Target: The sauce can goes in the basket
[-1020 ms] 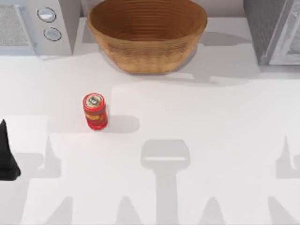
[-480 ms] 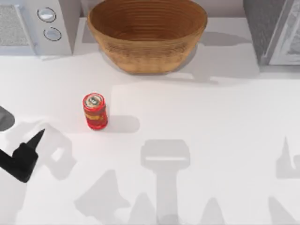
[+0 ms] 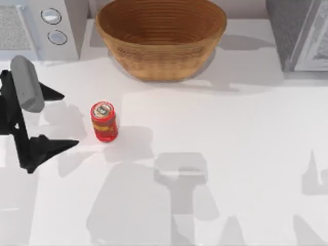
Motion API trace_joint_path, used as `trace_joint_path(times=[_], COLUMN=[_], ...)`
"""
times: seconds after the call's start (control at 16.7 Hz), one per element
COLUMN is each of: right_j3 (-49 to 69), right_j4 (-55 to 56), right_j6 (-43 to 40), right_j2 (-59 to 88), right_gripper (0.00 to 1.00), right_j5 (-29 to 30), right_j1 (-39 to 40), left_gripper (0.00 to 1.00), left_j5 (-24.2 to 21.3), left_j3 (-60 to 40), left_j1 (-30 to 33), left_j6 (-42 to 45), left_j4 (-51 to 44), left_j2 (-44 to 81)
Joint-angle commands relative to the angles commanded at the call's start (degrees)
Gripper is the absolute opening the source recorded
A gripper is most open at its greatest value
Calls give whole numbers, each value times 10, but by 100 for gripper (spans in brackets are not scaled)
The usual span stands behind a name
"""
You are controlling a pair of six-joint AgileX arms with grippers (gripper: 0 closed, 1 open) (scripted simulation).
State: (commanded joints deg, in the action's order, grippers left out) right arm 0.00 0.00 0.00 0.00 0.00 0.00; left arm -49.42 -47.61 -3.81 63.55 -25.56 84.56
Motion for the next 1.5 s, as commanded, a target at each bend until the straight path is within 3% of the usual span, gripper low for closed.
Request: trace_joint_path(times=[0.36, 0.66, 1.2, 1.5], right_j3=[0, 0, 0, 0], right_j4=[0, 0, 0, 0], right_j6=[0, 0, 0, 0], right_j2=[0, 0, 0, 0], right_gripper=[100, 100, 100, 100], right_j5=[0, 0, 0, 0], right_j1=[0, 0, 0, 0], left_gripper=[100, 100, 100, 100], left_j5=[-182, -275, -289, -291], left_j3=[-162, -242, -252, -228], left_j1=[-26, -42, -41, -23], left_j6=[223, 335, 346, 252], left_j4=[-87, -129, -128, -12], left_j2=[300, 449, 471, 471])
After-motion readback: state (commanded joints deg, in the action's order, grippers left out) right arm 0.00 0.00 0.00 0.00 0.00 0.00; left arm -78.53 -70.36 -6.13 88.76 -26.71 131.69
